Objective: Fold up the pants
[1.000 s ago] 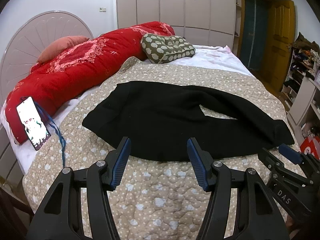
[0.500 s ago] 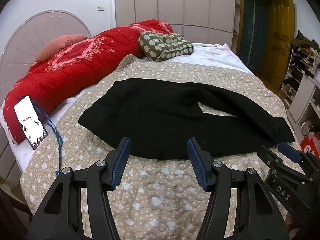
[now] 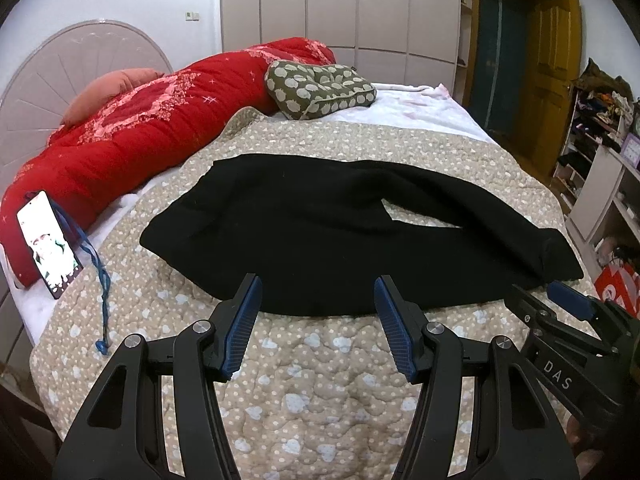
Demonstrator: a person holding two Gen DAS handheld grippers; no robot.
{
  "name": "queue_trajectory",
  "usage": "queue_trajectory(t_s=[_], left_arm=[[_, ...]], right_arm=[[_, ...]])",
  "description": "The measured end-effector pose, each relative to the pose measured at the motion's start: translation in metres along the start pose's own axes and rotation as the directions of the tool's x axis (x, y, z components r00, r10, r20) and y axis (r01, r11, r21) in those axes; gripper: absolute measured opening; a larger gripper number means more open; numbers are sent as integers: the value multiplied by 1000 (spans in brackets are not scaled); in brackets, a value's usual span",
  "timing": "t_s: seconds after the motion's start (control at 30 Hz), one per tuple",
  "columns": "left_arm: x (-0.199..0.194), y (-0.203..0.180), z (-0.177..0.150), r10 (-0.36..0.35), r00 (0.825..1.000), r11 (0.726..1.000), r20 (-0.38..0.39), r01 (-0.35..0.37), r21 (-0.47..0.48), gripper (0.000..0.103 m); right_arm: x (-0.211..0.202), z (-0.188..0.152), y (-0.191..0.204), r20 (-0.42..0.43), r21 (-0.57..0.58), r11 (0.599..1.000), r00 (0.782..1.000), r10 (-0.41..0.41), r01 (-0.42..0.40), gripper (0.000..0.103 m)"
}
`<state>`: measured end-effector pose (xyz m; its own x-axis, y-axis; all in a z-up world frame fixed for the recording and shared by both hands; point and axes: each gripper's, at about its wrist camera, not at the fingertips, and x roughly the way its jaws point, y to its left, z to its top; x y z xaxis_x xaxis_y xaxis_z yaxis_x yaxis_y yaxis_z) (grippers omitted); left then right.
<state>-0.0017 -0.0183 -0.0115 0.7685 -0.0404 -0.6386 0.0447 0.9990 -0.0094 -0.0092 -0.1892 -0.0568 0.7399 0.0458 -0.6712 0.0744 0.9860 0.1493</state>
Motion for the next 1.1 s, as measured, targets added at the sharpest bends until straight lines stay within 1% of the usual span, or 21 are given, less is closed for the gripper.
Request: queue_trajectory(t_s=[0.93, 1.1], left_arm=[[22, 14, -5, -7, 998, 999, -68, 4, -46, 59], [25, 17, -6, -6, 997, 998, -76, 1, -57, 59]], right_arm=[[21, -5, 12, -62, 5, 1000, 998, 20, -20, 56], [23, -6, 13, -62, 3, 1000, 998, 20, -20, 56]])
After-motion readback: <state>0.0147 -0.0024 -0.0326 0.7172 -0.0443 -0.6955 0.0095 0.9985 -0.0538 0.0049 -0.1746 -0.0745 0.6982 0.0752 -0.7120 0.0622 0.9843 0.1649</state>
